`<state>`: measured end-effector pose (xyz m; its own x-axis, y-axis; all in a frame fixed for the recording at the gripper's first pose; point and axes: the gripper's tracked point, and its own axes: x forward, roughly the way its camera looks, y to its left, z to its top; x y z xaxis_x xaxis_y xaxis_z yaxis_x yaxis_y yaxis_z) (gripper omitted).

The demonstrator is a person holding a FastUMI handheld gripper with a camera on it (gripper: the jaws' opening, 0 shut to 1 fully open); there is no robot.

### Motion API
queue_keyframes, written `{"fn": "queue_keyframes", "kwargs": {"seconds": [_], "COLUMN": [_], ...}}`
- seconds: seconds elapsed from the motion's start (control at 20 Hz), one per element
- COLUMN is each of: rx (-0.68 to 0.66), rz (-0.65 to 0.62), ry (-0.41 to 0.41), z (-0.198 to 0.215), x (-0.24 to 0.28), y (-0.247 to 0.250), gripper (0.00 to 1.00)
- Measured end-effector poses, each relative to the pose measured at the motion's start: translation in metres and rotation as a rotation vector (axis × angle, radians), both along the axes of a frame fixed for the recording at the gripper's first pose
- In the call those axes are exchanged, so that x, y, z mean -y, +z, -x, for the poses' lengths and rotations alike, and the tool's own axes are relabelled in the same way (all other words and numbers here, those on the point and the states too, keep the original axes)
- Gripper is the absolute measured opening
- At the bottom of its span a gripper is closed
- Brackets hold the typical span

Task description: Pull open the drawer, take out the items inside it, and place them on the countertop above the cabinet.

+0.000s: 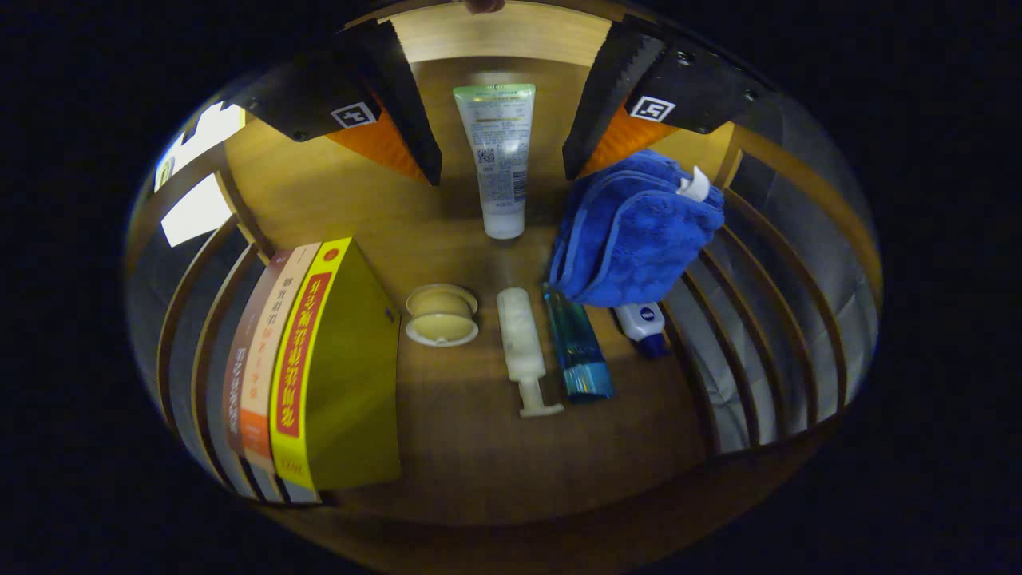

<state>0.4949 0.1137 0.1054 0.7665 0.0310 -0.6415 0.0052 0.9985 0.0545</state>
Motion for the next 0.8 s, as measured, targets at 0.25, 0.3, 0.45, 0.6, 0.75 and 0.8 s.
{"fn": "queue_keyframes", "kwargs": {"seconds": [0.25,0.3,0.45,0.6,0.75,0.8], "rx": [0.193,0.221,0.280,0.333,0.392,0.414], "rz": [0.027,0.024,0.025,0.021,0.025,0.041], "ry": [0.089,0.100,0.140,0.145,0.149,0.150], "z": [0.048,0.063,0.091,0.114,0.137,0.145], "x": [-0.022,-0.025,-0.038,-0.040,-0.039,-0.038], "y": [0.066,0.075,0.086,0.088,0.086,0.083], "gripper": [0.99,0.99,0.99,0.99,0.99,0.99]}}
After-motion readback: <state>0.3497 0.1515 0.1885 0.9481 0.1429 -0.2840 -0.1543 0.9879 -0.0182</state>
